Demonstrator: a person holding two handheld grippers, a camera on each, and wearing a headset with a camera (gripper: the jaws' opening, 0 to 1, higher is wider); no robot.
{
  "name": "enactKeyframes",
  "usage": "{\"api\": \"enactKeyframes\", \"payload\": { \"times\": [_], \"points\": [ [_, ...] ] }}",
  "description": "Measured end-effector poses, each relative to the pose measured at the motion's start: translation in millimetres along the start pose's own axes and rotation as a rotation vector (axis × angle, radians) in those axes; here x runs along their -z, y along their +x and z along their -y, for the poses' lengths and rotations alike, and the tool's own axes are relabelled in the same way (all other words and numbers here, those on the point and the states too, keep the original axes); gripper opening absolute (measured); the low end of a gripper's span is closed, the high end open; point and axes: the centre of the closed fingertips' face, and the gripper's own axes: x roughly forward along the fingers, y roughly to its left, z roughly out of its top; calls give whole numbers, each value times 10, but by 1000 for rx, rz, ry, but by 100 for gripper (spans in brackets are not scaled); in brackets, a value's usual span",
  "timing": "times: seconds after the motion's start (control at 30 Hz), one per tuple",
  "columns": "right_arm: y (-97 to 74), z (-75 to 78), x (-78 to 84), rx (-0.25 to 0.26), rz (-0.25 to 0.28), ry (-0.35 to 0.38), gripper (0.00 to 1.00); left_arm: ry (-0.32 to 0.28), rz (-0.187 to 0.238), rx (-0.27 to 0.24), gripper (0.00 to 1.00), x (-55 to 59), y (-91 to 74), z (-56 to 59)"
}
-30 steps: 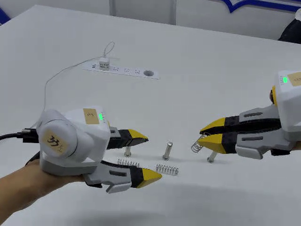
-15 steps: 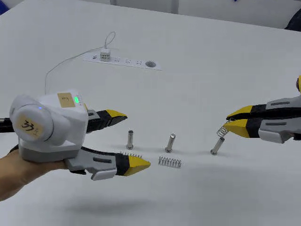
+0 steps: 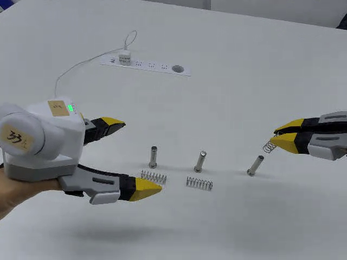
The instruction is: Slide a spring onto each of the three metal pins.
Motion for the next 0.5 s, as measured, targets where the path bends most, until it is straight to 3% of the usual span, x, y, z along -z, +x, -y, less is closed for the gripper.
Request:
{"api": "enactKeyframes", "payload": {
  "times": [0.5],
  "points": [
    [152,67,184,0,-42,49,10,-38,-23,-27,100,137,-88,-4]
  ]
}}
